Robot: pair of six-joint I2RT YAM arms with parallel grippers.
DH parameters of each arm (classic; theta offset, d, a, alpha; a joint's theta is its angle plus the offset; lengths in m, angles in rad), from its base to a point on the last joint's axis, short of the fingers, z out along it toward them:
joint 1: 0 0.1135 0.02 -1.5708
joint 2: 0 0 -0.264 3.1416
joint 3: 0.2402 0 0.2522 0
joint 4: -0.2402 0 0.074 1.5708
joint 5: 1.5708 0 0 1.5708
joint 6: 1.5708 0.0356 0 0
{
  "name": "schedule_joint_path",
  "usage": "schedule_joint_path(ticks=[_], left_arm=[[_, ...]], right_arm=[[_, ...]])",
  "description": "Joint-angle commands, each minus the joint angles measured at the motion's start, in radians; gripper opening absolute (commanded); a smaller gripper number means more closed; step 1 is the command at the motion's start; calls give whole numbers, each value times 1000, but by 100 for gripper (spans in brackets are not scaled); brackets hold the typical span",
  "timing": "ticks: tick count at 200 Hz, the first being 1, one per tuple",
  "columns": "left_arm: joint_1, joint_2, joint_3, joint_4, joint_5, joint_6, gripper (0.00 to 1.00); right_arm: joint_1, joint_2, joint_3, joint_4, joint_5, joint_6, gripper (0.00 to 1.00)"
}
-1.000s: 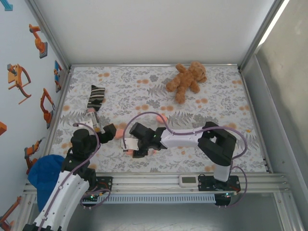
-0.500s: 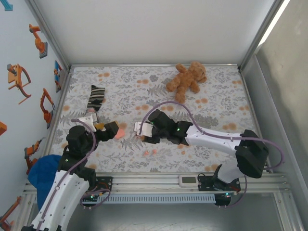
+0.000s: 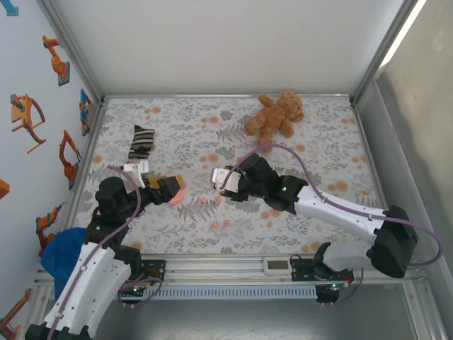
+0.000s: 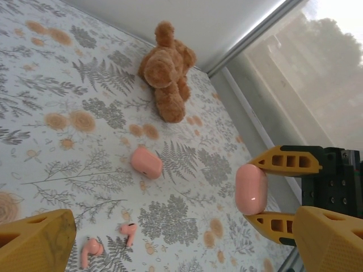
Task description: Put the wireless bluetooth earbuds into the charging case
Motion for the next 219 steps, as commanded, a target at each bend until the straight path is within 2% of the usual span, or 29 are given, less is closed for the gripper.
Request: schedule_joint_path(ticks=[1, 17, 57, 161, 219], left_arm=[[-20, 2, 26, 86, 88, -22, 98], [-38, 2, 27, 102, 91, -19, 100], [-107, 30, 32, 171, 95, -14, 98], [-236, 248, 75, 341, 90, -37, 97], [-317, 366, 117, 399, 90, -26, 93]], right_arm=[[-3, -34, 16, -12, 23, -44, 36], [-3, -46, 31, -23, 22, -56, 36], [-3, -63, 73, -49, 9, -81, 36], [-3, -76, 75, -38, 0, -100, 36], [-3, -99, 62, -12, -20, -89, 36]])
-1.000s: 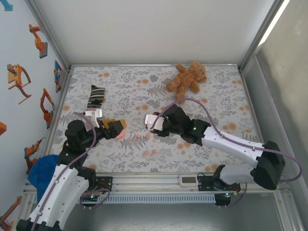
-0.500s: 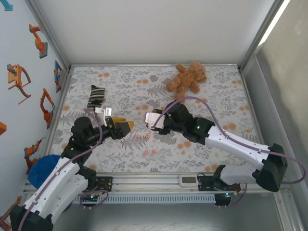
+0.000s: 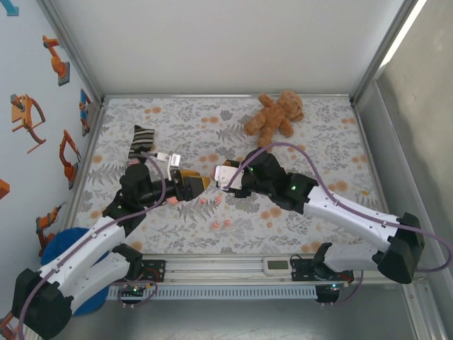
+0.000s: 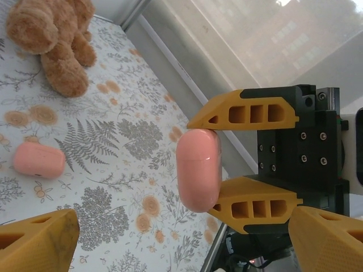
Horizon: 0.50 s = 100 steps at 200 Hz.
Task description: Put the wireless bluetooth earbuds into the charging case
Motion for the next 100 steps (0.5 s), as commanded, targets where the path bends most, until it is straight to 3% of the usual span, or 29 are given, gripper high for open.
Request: schedule_joint_path(ticks=[1, 100], left_arm=[[-24, 33, 48, 66, 19, 1, 93], [-96, 155, 113, 80, 22, 27, 68]], right_arm=[[-3, -34, 3, 33, -16, -2, 36], [-3, -40, -17, 52, 3, 6, 36]])
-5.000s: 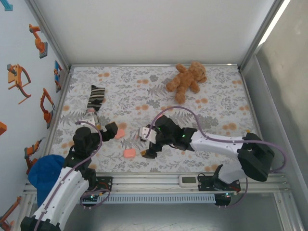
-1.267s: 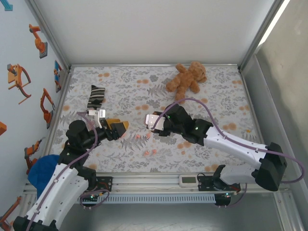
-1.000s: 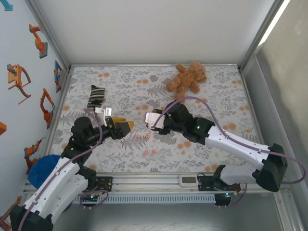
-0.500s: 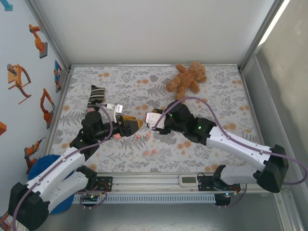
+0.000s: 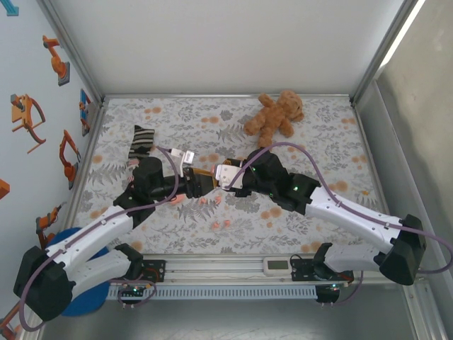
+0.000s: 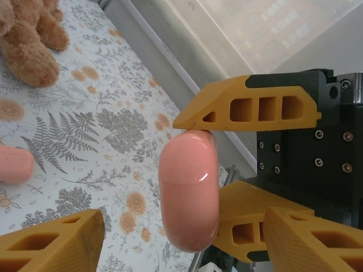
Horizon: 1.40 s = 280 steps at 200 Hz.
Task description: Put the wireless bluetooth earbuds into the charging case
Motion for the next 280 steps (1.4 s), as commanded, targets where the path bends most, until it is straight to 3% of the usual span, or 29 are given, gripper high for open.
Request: schedule_joint_path(ticks=[1, 85, 188, 198, 214, 234, 256, 280], left_arm=[[-12, 14, 41, 38, 18, 17, 68], [-26, 56, 60, 49, 21, 19, 41], [-27, 45, 70, 10, 19, 41, 15], [-27, 44, 70, 8, 16, 45, 13], [-27, 34, 68, 9, 6, 60, 10], [-27, 21, 62, 1, -30, 97, 7], [-27, 4, 51, 16, -70, 145, 0], [-27, -5, 19, 88, -77, 186, 0]], right_arm=[[-3, -26, -13, 31, 5, 5, 36], [-3, -21, -26, 41, 21, 13, 36], [-3, -19, -37, 68, 57, 48, 39], [-4, -19, -34, 67, 61, 59, 42], [-3, -26, -37, 67, 55, 76, 57], [-13, -45, -49, 67, 20, 107, 84], [-39, -72, -67, 71, -55, 171, 98], [-87, -124, -115, 114, -142, 264, 99]])
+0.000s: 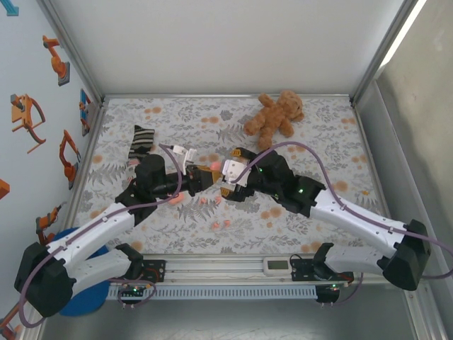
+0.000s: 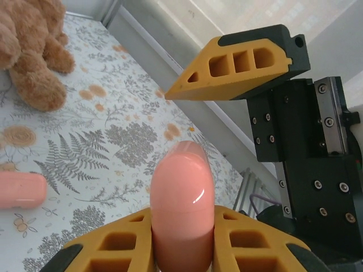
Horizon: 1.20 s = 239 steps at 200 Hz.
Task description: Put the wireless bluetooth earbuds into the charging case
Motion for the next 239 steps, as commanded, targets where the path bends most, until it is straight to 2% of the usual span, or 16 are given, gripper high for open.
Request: schedule_joint_path(ticks=[1, 32, 47, 67, 87, 123, 157, 186, 209, 239], left_arm=[[-4, -25, -20, 85, -20, 84, 0], [-3, -39, -74, 177, -25, 163, 0], [-4, -52, -121, 274, -33, 192, 0], [-4, -73, -191, 418, -115, 215, 0], [-5, -100, -242, 513, -135, 271, 0], [-6, -158, -238, 472, -90, 360, 0], [-6, -209, -251, 462, -124, 391, 0], [-6, -240, -252, 448, -104, 404, 0], [-5, -259, -255, 443, -94, 419, 0], [-5, -275, -258, 439, -80, 438, 0]], right_arm=[[-43, -66, -48, 60, -107, 122, 99], [-114, -173, -162, 180, -230, 261, 99], [-150, -228, -220, 262, -274, 338, 99], [-199, -288, -285, 365, -311, 430, 99], [-242, -305, -317, 448, -380, 527, 99], [-256, -237, -294, 555, -510, 652, 99], [-256, -135, -245, 622, -543, 709, 99], [-254, -49, -198, 687, -620, 759, 93], [-252, -6, -202, 767, -639, 788, 93], [-245, 26, -184, 786, -649, 787, 93]])
